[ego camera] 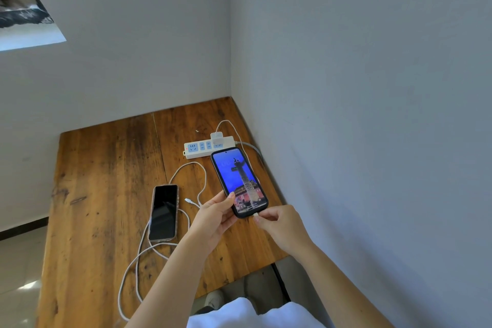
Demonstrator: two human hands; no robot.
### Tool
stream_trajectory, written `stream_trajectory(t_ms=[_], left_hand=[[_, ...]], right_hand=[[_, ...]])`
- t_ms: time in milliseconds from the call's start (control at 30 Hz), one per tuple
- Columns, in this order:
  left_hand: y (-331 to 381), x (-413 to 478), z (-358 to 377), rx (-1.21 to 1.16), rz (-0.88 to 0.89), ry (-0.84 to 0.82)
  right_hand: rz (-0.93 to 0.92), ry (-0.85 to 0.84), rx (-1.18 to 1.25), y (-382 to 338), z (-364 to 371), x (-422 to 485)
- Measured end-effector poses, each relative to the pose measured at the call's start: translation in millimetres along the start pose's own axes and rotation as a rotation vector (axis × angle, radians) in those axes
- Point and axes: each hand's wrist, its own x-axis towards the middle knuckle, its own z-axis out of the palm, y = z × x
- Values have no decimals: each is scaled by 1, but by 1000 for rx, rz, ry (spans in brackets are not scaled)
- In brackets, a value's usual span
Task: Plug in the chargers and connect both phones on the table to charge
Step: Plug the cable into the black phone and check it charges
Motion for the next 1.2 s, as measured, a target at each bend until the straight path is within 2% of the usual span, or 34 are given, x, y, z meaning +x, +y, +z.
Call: stream_trajectory(t_ms=[233, 467, 633, 767, 933, 1100, 1200], left_hand=[[4, 28, 11, 95, -78, 84], [-17, 86, 10, 208, -232, 214], [-49, 124, 8, 170, -312, 254], [-71, 137, 8, 161, -353, 243], [-85, 142, 5, 249, -344, 279], [-87, 135, 6, 460, -278, 287], [-87, 123, 2, 576, -206, 295]], right_hand=[[61, -57, -72, 12, -1, 21], [124, -183, -297, 46, 7, 54], [157, -250, -487, 87, 14, 72], [199, -246, -532, 114, 18, 74], [243, -291, -535, 129, 25, 72], [224, -278, -536, 130, 26, 73], [196, -208, -633, 123, 29, 72]])
